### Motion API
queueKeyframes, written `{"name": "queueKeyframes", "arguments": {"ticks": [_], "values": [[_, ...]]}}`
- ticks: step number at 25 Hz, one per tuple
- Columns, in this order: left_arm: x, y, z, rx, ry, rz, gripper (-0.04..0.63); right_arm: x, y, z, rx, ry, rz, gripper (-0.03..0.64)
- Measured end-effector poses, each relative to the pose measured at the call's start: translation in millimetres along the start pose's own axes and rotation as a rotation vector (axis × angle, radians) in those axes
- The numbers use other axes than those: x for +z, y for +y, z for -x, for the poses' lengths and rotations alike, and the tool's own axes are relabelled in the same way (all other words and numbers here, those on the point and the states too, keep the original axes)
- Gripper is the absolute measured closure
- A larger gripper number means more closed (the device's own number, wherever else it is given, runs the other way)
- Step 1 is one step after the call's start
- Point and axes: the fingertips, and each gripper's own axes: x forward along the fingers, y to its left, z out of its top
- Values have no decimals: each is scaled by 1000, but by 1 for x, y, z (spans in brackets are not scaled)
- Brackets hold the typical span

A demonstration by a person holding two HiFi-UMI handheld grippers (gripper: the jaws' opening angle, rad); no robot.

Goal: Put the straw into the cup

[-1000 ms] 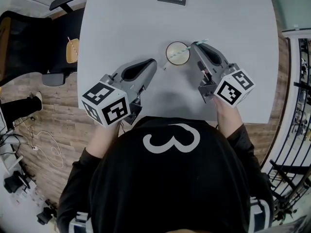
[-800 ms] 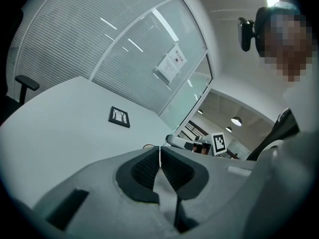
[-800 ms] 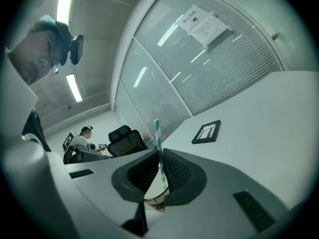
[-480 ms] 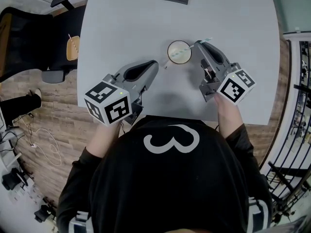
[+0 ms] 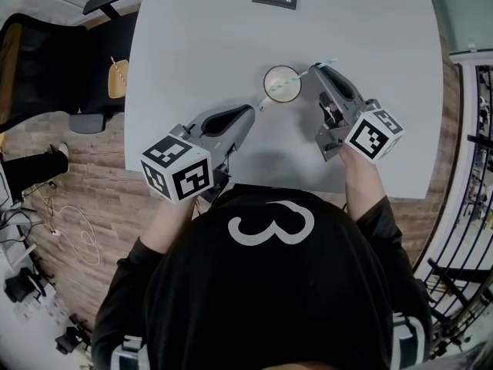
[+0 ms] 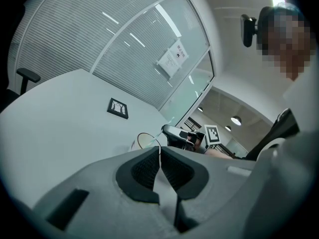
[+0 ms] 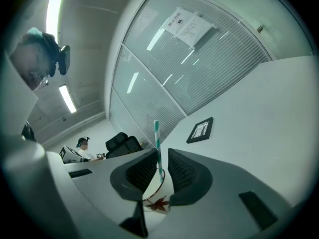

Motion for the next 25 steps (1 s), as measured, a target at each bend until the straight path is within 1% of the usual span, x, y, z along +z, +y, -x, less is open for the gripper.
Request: {"name": "queueKeyframes", "arguments": {"ticks": [3,6,9,14,20,23,25], "values": [[-1,0,-1,-5,2,-1,572,0,-3,0,-16,-8,-12,578],[2,3,1,-7,-6,6,572,-1,-1,-1,-19,8,-11,549],[-1,-2,-1,-11,-8,16,572,3,1,6,-27,3,-5,521],[-7,-17,-4,-13,-14,6,572,8,9,31,-15,2,29,514],[-2,-49,3,-22,-64,-30,572,12,37,69,-7,23,90,515],[1,-68,10,-24,-88,-53,572,15,62,89,33,14,123,518],[5,-82,14,-26,-110,-76,572,18,80,100,82,14,163,546]]}}
